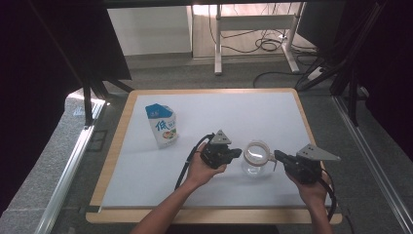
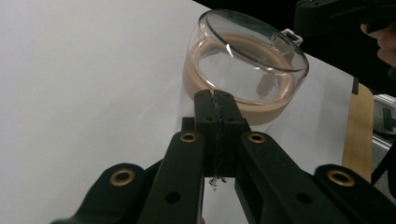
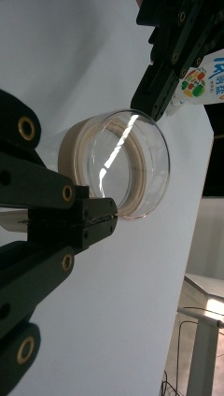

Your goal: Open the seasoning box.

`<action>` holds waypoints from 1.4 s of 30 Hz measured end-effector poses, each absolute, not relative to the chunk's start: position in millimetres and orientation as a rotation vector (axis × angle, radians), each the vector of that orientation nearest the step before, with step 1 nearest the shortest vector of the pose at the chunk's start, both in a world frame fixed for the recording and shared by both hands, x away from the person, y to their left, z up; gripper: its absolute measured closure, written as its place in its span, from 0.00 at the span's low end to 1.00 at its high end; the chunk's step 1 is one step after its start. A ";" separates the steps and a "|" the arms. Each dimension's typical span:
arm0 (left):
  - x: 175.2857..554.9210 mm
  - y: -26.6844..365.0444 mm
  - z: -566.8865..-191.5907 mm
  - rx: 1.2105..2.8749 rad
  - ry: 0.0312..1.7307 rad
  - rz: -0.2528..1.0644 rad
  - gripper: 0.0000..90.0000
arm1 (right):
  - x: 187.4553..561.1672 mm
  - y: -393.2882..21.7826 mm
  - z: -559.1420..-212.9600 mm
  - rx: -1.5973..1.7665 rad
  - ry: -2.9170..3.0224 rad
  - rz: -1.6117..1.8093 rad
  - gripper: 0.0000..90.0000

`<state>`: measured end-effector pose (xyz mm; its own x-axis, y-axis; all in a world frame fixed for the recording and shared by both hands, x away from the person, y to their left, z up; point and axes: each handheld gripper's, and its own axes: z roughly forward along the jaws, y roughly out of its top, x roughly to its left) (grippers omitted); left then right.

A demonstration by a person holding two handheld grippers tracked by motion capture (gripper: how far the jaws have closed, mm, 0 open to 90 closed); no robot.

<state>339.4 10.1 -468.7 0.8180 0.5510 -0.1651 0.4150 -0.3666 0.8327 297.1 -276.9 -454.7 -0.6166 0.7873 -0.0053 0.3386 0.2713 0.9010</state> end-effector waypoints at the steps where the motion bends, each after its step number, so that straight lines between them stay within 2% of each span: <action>1: 339.7 10.1 -468.9 2.011 0.717 0.174 1.00 | 297.1 -276.9 -454.8 1.014 2.091 1.309 1.00; 26: 339.4 -0.8 -456.9 2.002 0.677 0.179 1.00 | 288.2 -275.8 -451.2 1.001 2.070 1.317 1.00; 42: 339.2 8.3 -459.9 2.002 0.694 0.196 1.00 | 292.0 -276.0 -455.9 1.017 2.070 1.293 1.00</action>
